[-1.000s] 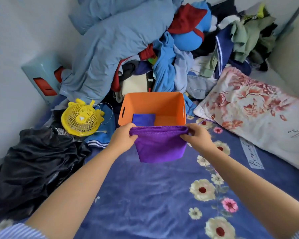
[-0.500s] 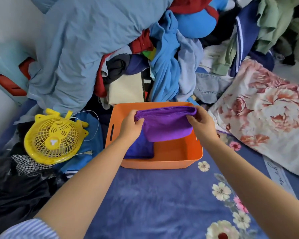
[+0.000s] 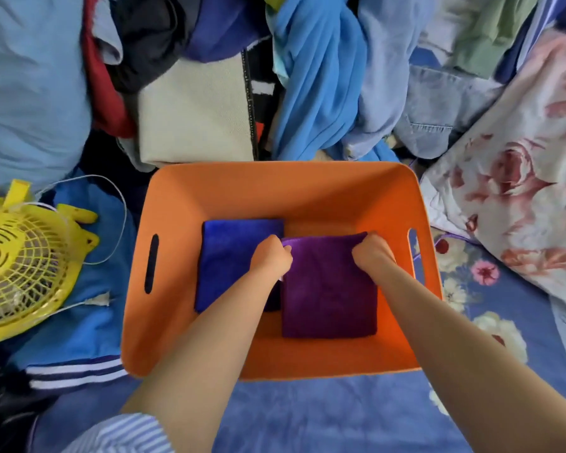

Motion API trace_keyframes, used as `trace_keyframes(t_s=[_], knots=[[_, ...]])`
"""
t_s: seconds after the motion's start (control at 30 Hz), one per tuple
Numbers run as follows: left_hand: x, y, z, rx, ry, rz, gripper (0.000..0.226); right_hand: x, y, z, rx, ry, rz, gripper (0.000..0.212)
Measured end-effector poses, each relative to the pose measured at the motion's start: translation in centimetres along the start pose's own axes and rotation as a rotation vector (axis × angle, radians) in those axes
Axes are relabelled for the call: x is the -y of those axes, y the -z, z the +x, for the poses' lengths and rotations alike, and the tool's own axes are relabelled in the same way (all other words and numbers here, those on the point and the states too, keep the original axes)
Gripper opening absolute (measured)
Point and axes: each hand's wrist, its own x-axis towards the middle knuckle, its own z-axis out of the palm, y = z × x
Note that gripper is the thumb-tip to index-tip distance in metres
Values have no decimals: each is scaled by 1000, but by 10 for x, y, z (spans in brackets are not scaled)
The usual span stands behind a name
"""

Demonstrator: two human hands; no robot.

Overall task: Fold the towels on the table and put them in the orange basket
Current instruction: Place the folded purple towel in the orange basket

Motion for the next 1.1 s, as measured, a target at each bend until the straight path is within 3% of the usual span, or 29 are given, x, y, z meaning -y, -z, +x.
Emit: trace_keyframes(t_s=[0.2,0.47,0.57,0.67,0.77,0.83,0.93,1.1], knots=[[-7,-31,42,-132,29,-13,36,-2,-24,41,-104,16,121,32],[-5,-51,62,-412,-106,21,29,-3,-51,62,-333,99,298,39],[0,-54,66,-396,-177,72,35,-9,-61,55,-438,231,215,43],[5,-50,61,-468,-247,105,39,-21,-72,48,-480,525,-106,43],[15,-59,50,-664,-601,298,28,-34,-80,53,-328,614,-350,47],[22,-67,46,-545,-738,505,38,-41,-84,61,-275,561,-382,50],[32,-73,60,-227,-589,704,68,-43,-89,69,-253,506,-346,52],[40,-79,74,-208,-528,760,73,-43,-96,77,-226,459,-318,55]])
